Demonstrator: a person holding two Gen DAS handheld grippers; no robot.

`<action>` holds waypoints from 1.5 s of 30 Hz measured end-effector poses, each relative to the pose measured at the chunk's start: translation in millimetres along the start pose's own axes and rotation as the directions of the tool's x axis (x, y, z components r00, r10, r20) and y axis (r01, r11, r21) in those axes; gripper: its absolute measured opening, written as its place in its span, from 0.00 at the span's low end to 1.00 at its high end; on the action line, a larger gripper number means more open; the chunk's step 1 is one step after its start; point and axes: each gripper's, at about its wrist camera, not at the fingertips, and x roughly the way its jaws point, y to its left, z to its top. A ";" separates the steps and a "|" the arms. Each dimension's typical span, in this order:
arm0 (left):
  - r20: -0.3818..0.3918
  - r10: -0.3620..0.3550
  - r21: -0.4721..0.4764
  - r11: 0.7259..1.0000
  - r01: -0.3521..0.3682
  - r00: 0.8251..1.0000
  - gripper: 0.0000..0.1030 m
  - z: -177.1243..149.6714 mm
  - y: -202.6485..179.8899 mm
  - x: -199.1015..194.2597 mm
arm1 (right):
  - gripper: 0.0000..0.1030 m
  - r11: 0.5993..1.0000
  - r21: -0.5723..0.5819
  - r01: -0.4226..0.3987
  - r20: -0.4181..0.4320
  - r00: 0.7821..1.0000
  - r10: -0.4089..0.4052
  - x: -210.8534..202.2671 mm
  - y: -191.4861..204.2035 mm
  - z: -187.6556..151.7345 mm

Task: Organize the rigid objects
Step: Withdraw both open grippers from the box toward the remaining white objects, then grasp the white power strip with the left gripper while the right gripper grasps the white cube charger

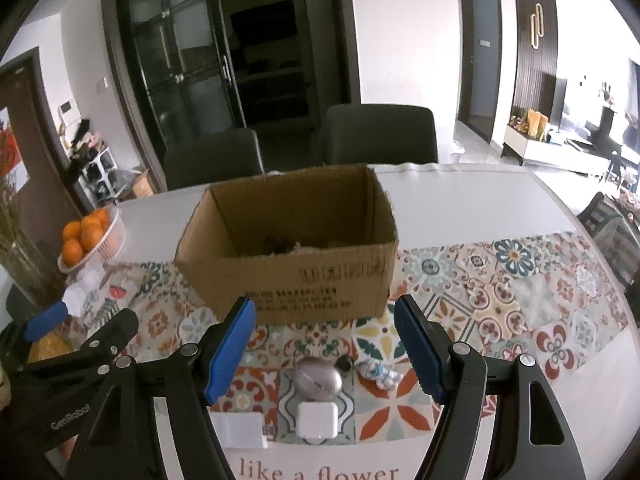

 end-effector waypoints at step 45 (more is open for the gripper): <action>-0.290 -0.110 0.021 0.992 0.121 0.951 1.00 -113.9 -23.7 55.7 | 0.70 0.998 -0.004 -0.062 -0.268 0.962 0.059 52.8 -20.3 -106.8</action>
